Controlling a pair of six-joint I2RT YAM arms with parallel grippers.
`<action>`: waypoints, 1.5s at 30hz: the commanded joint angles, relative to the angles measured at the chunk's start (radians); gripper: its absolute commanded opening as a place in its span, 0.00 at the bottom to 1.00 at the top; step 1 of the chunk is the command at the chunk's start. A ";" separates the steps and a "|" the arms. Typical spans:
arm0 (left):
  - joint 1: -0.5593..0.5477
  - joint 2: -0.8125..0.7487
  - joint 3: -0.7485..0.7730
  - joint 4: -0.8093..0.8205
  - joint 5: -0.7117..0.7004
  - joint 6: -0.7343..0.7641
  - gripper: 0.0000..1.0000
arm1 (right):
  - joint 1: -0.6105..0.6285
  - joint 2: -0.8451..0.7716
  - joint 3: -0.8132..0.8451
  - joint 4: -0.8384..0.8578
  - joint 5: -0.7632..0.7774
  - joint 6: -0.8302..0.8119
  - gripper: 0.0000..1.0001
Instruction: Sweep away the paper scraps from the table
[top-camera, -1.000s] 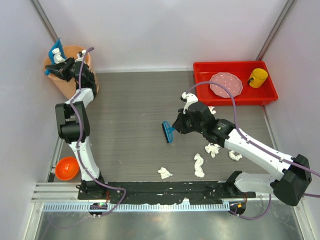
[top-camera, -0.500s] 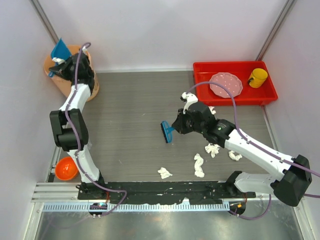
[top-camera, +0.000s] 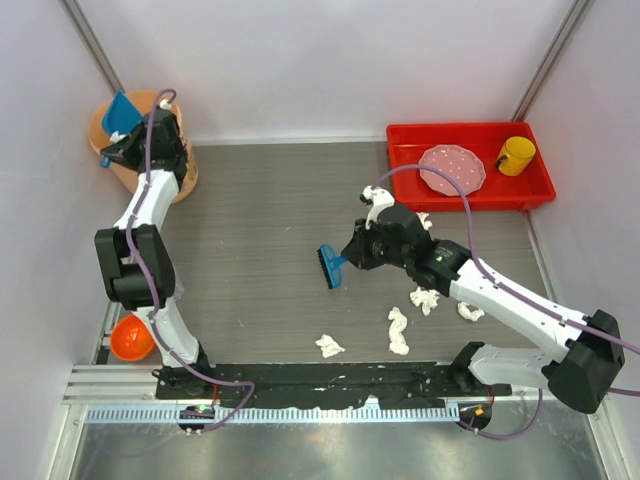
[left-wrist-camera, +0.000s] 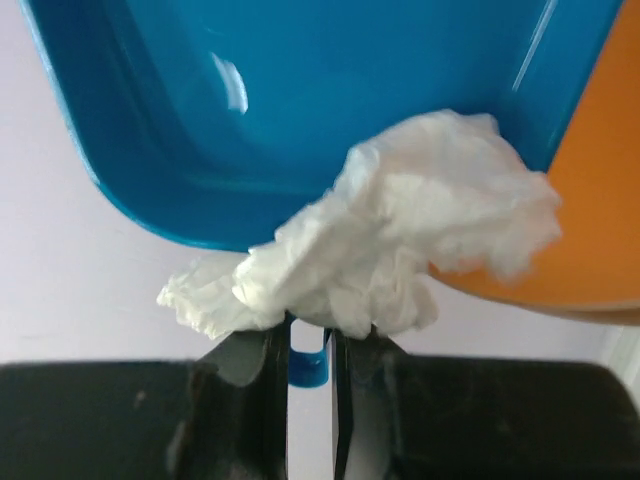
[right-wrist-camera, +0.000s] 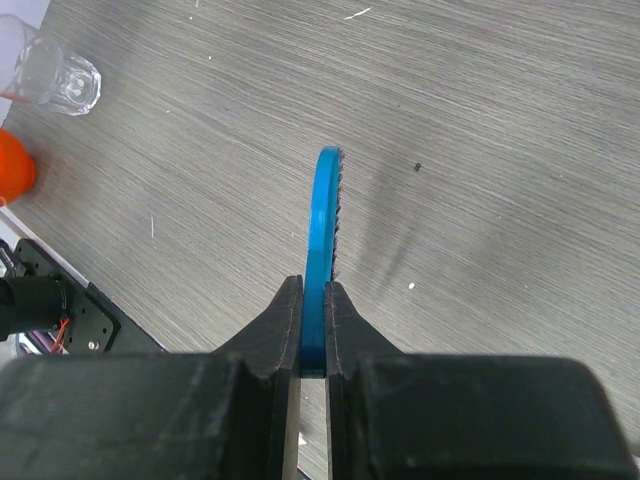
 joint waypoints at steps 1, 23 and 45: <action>-0.017 -0.004 -0.167 0.691 -0.086 0.529 0.00 | 0.002 -0.029 0.002 0.055 -0.017 0.015 0.01; 0.029 0.059 -0.238 0.879 -0.069 0.798 0.00 | 0.004 -0.038 -0.011 0.076 -0.037 0.018 0.01; 0.095 0.372 0.966 -1.185 0.718 -0.569 0.00 | 0.011 -0.042 0.013 0.079 -0.034 0.015 0.01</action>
